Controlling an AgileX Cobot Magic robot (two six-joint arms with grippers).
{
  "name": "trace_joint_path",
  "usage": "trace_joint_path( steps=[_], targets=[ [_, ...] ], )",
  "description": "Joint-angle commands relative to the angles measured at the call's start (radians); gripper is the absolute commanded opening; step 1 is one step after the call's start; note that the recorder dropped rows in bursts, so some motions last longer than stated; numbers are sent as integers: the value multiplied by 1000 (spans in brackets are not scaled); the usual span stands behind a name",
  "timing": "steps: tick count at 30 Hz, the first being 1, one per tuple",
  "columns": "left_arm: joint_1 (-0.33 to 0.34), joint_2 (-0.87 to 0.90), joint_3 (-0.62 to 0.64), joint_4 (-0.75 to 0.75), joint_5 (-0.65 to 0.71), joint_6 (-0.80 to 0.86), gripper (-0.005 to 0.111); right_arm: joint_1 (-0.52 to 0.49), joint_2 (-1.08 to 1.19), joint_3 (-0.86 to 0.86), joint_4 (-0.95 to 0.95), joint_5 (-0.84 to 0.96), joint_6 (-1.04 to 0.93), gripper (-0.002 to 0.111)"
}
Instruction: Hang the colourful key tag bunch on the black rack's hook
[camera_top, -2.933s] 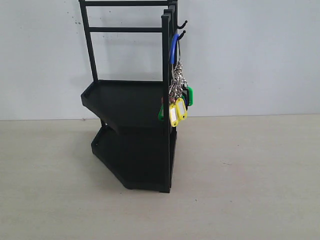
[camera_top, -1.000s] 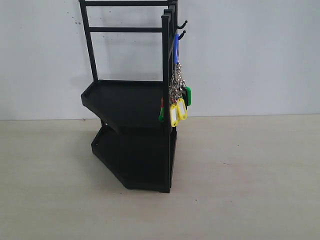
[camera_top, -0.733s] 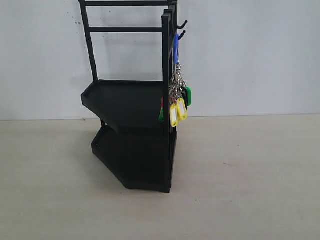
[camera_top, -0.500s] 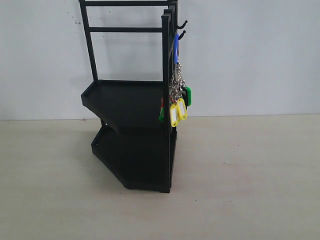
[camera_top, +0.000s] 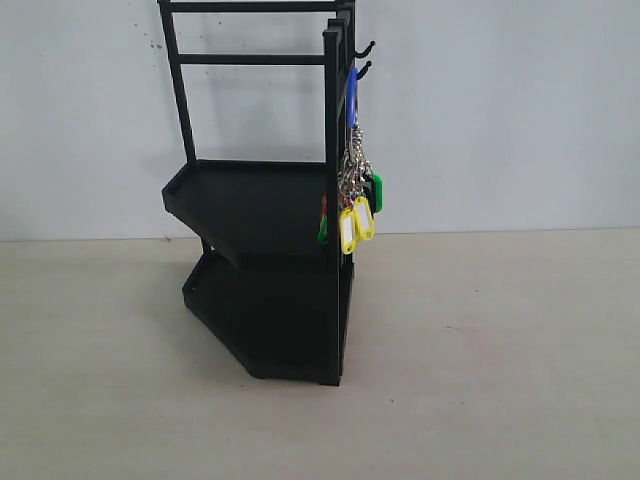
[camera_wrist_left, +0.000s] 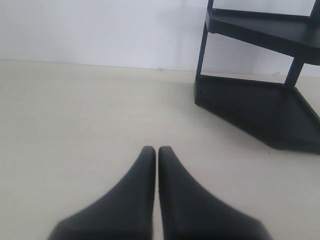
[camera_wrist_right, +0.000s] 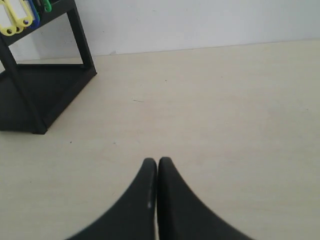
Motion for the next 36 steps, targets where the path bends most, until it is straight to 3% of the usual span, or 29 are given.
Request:
trace_joint_path(
  steps=[1, 36],
  targets=[
    [1, -2, -1, 3, -4, 3, 4, -3, -7, 5, -11, 0, 0, 0],
    [1, -2, -1, 3, -4, 3, 4, -27, -7, 5, 12, 0, 0, 0]
  ],
)
